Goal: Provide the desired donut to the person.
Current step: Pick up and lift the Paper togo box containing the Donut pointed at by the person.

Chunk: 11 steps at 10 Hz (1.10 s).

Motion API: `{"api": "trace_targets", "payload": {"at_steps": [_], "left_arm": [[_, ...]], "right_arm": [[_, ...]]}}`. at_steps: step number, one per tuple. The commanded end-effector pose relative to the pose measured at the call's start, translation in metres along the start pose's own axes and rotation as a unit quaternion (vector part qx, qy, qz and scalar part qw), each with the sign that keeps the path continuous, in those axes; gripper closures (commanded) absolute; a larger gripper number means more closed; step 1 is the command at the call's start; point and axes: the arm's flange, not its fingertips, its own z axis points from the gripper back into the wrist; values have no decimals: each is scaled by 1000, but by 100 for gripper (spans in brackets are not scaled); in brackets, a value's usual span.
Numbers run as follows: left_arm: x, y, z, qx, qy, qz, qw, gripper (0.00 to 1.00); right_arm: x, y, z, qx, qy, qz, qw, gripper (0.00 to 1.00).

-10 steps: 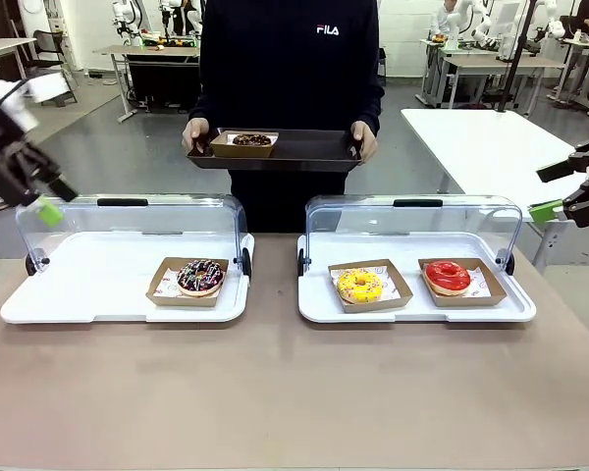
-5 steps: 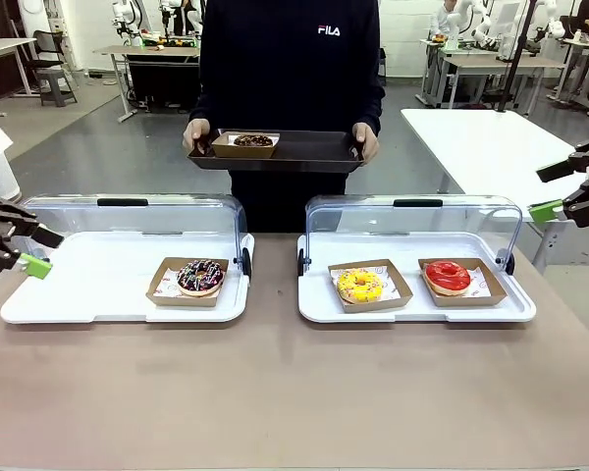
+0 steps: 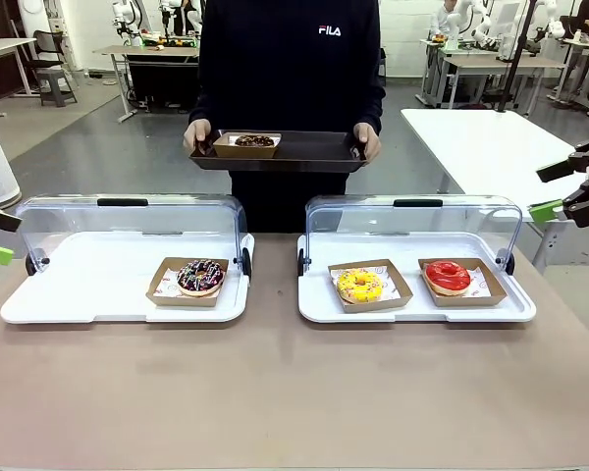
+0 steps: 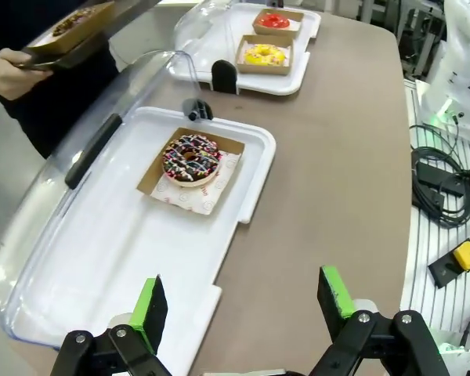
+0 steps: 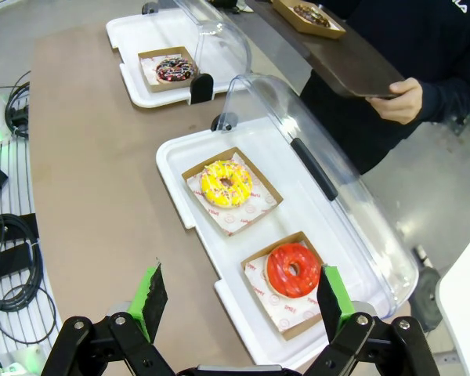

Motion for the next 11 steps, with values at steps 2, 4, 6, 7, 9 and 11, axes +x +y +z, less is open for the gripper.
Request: {"api": "trace_targets", "payload": {"at_steps": [2,4,6,7,9,11], "left_arm": [[-16,-18,-8,31,-34,-21,999,0],[-14,-18,-4,52,-40,-29,997,0],[-11,-15,-4,63,-53,-39,996,0],[-10,-15,-4,66,-59,-44,995,0],[-8,-12,-6,69,-63,-39,995,0],[3,10,9,54,-54,-32,997,0]], "right_arm": [[-1,-2,-2,6,-10,1,1000,0],[-1,-2,-2,6,-10,1,1000,0],[-1,-2,-2,6,-10,1,1000,0],[-1,-2,-2,6,-10,1,1000,0],[-1,-2,-2,6,-10,1,1000,0],[-1,-2,-2,6,-10,1,1000,0]]}}
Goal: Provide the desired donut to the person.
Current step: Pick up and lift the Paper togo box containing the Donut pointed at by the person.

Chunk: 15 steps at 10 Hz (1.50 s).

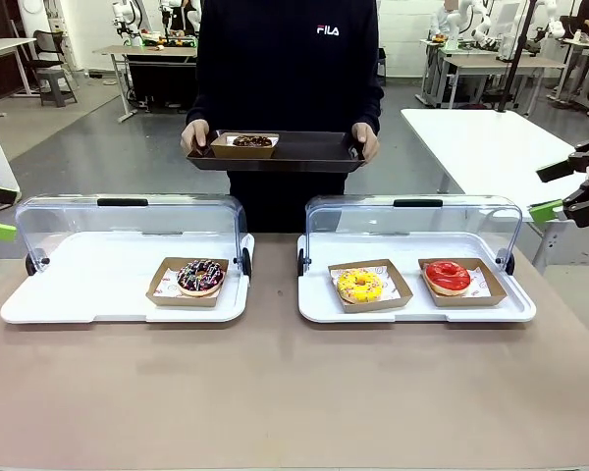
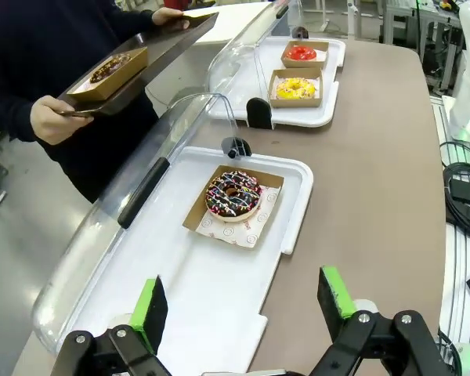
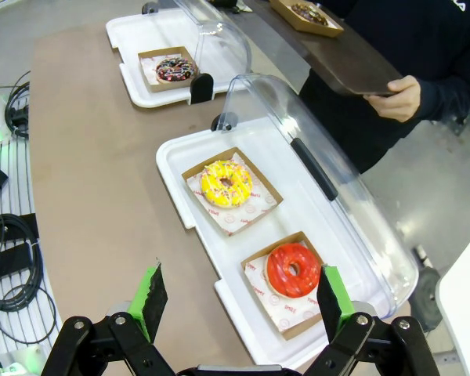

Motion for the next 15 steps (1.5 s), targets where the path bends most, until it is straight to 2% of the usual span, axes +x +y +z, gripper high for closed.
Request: {"api": "trace_targets", "payload": {"at_steps": [1,15], "left_arm": [[-3,1,4,5,4,13,1000,0],[-3,1,4,5,4,13,1000,0]], "right_arm": [[-1,-2,-2,6,-10,1,1000,0],[-1,-2,-2,6,-10,1,1000,0]]}}
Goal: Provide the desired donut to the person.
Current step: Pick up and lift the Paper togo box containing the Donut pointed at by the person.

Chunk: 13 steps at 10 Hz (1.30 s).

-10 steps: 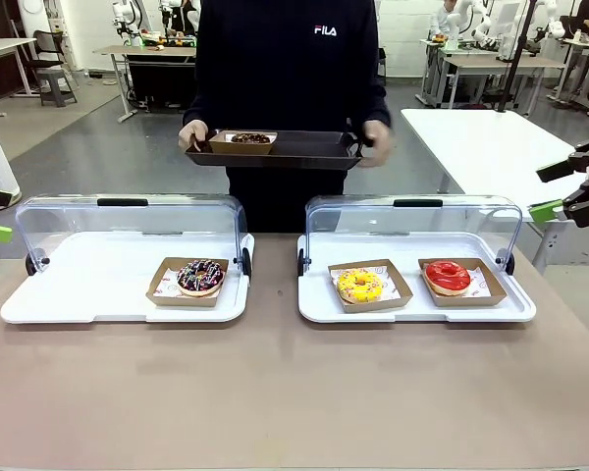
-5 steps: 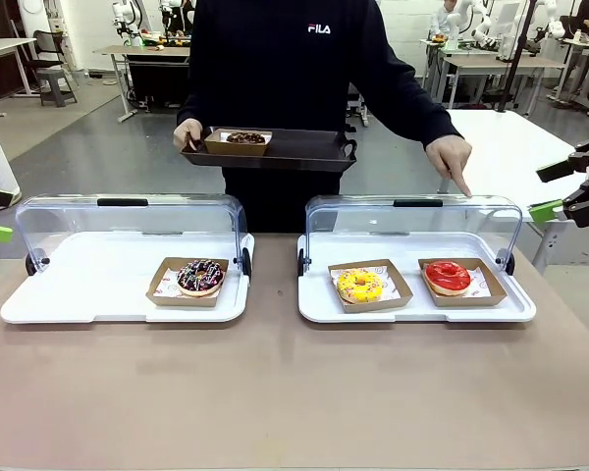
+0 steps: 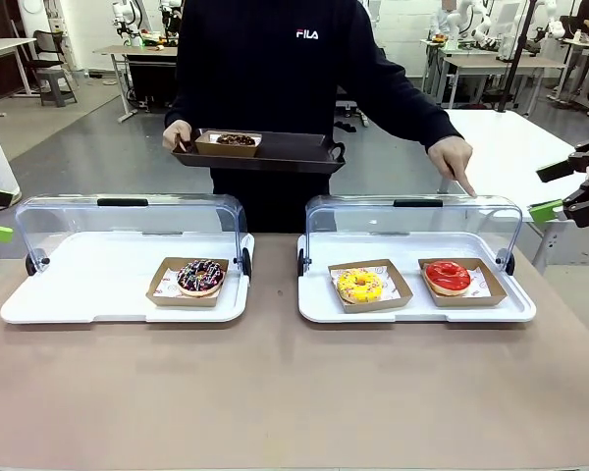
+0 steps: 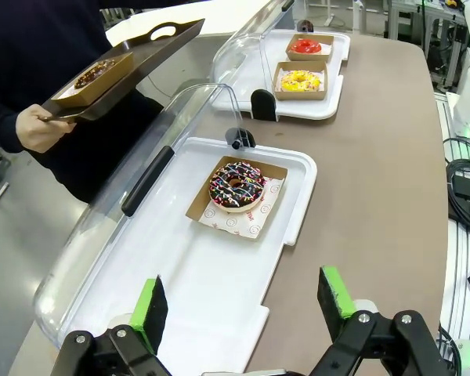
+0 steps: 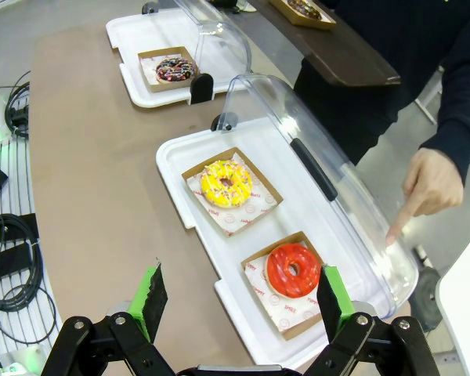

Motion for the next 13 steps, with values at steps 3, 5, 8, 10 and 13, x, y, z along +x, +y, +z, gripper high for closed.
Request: {"api": "trace_targets", "payload": {"at_steps": [3,5,8,10,13], "left_arm": [[0,1,1,-2,-6,7,1000,0],[0,1,1,-2,-6,7,1000,0],[0,1,1,-2,-6,7,1000,0],[0,1,1,-2,-6,7,1000,0],[0,1,1,-2,-6,7,1000,0]], "right_arm": [[-1,-2,-2,6,-10,1,1000,0],[-1,-2,-2,6,-10,1,1000,0],[0,0,0,0,0,0,1000,0],[17,-54,-13,47,83,13,995,0],[0,-66,-59,113,197,66,972,0]]}}
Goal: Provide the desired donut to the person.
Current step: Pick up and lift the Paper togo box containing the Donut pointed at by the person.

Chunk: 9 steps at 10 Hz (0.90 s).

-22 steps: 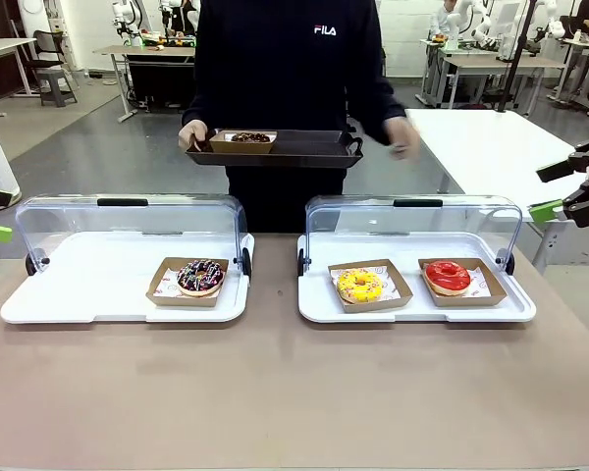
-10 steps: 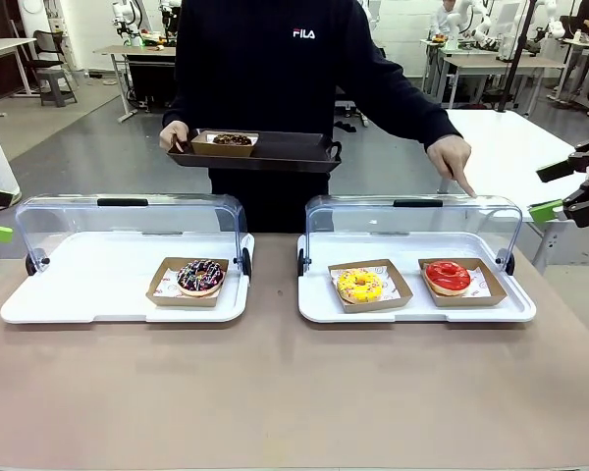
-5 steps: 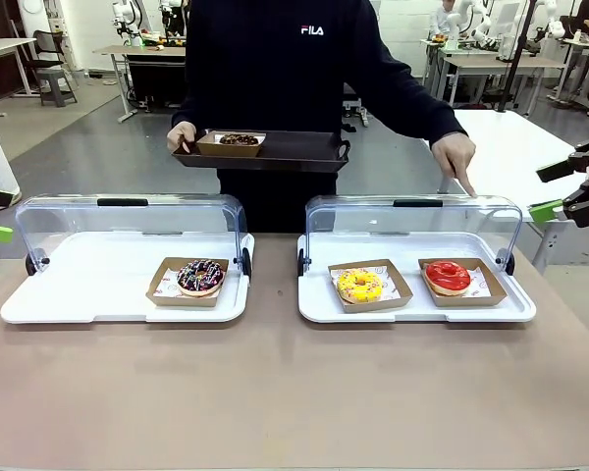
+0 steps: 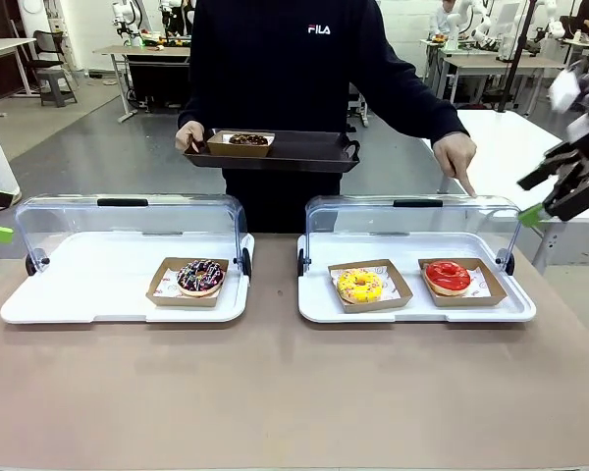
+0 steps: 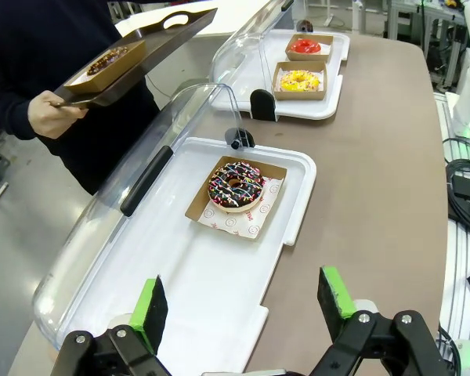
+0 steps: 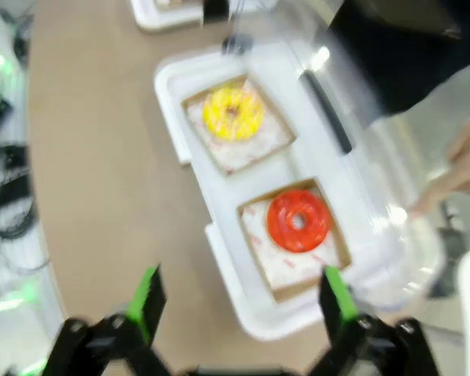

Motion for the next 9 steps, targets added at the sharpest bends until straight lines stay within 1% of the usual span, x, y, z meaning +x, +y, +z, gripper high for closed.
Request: {"api": "trace_targets", "payload": {"at_steps": [1,2,3,4,5,6,7,8,9], "left_arm": [[1,1,1,-1,-6,7,1000,0],[1,1,1,-1,-6,7,1000,0],[1,1,1,-1,-6,7,1000,0],[1,1,1,-1,-6,7,1000,0],[1,1,1,-1,-6,7,1000,0],[1,1,1,-1,-6,7,1000,0],[1,1,1,-1,-6,7,1000,0],[1,1,1,-1,-6,7,1000,0],[1,1,1,-1,-6,7,1000,0]], "right_arm": [[-12,-14,-34,29,83,45,995,0],[-15,-10,-68,2,107,26,994,0],[-21,0,-96,1,127,43,991,0],[-31,0,-115,32,137,64,988,0],[-38,-10,-134,43,147,86,984,0],[-43,-23,-150,38,163,96,981,0],[-51,-32,-158,44,184,104,976,0],[-58,-37,-158,51,203,120,971,0],[-65,-42,-156,58,207,137,967,0]]}}
